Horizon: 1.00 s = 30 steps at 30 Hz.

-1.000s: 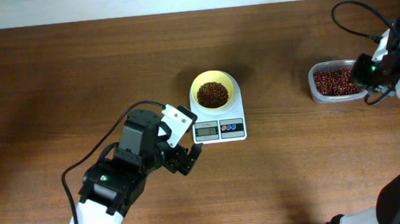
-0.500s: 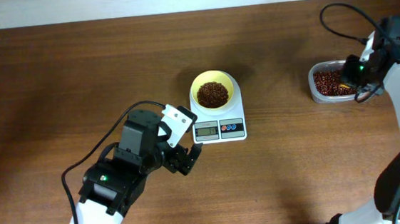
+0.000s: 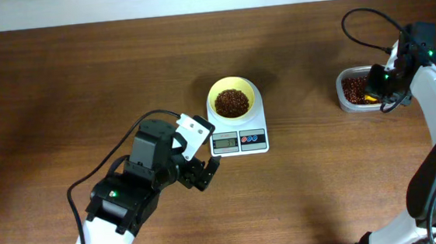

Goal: Scoop item into bowl and weigh 50g on scale
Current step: 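Dip the scoop into the beans again and lift it with the right gripper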

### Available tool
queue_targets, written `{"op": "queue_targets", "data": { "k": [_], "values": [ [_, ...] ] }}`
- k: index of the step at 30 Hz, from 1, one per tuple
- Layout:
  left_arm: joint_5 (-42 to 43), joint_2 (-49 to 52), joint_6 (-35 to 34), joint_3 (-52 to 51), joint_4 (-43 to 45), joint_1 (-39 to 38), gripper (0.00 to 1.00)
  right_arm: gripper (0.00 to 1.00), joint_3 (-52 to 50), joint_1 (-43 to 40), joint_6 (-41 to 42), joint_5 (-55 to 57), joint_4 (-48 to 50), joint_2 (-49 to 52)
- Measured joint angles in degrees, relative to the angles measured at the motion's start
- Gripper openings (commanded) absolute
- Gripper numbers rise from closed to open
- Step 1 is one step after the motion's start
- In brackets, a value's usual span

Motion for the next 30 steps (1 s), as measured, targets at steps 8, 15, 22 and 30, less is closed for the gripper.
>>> {"op": "queue_targets", "data": {
  "k": [8,15,22,30],
  "values": [
    [0.00,0.00,0.00,0.00,-0.02,0.00,0.99,0.04,0.00,0.00,0.04,-1.49,0.26,0.24],
    [0.00,0.00,0.00,0.00,0.00,0.00,0.99,0.04,0.00,0.00,0.02,-4.15,0.07,0.55],
    [0.00,0.00,0.00,0.00,-0.02,0.00,0.99,0.04,0.00,0.00,-1.29,-10.10,0.04,1.62],
    [0.00,0.00,0.00,0.00,0.00,0.00,0.99,0.04,0.00,-0.57,-3.89,-14.27,-1.44,1.75]
  ]
}}
